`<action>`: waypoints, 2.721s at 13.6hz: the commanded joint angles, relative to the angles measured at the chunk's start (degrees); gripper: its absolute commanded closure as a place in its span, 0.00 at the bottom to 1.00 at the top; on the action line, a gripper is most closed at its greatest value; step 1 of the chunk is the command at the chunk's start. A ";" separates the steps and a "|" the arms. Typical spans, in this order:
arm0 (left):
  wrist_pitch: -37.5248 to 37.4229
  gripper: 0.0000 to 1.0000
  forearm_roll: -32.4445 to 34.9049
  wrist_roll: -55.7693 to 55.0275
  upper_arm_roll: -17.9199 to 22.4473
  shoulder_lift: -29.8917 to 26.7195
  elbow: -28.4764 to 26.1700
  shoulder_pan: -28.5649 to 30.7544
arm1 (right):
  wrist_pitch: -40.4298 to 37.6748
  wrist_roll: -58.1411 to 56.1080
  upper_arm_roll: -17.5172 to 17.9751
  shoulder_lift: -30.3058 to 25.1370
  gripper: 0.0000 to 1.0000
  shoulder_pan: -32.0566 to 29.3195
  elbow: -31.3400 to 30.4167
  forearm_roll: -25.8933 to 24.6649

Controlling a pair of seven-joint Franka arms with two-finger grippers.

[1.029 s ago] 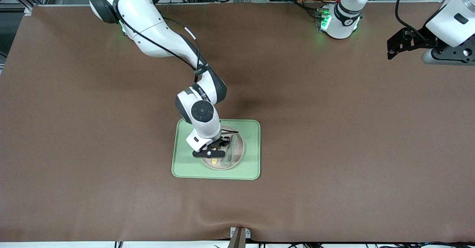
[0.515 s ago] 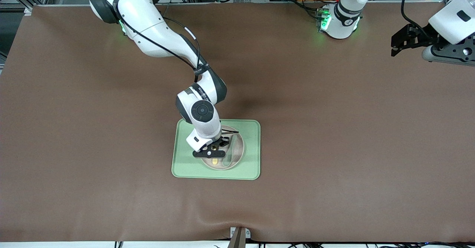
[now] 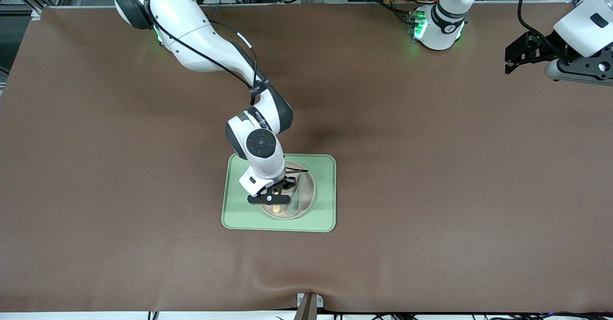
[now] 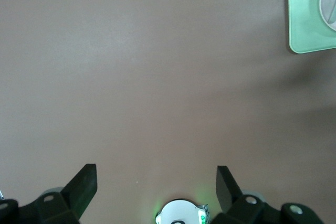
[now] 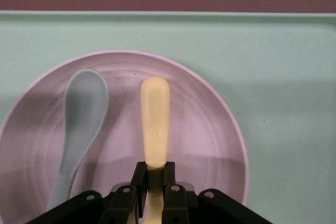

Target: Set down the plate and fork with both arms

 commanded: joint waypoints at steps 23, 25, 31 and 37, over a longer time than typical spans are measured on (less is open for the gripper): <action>0.73 0.00 -2.00 0.80 -0.17 -0.53 -0.06 2.88 | 8.31 -12.82 -0.70 -9.96 0.00 -8.25 -16.72 -0.33; 1.43 0.00 -2.00 0.88 -0.17 -0.27 -0.15 2.88 | 4.99 -13.61 -0.70 -13.20 0.00 -10.53 -16.54 -0.33; 1.35 0.00 -1.82 0.80 -0.17 -0.35 -0.33 2.97 | -8.72 -18.78 -0.61 -24.19 0.00 -18.26 -16.63 -0.24; 1.43 0.00 -1.82 0.71 -0.17 -0.18 -0.33 2.88 | -15.07 -27.23 -0.61 -35.08 0.00 -26.26 -22.05 -0.07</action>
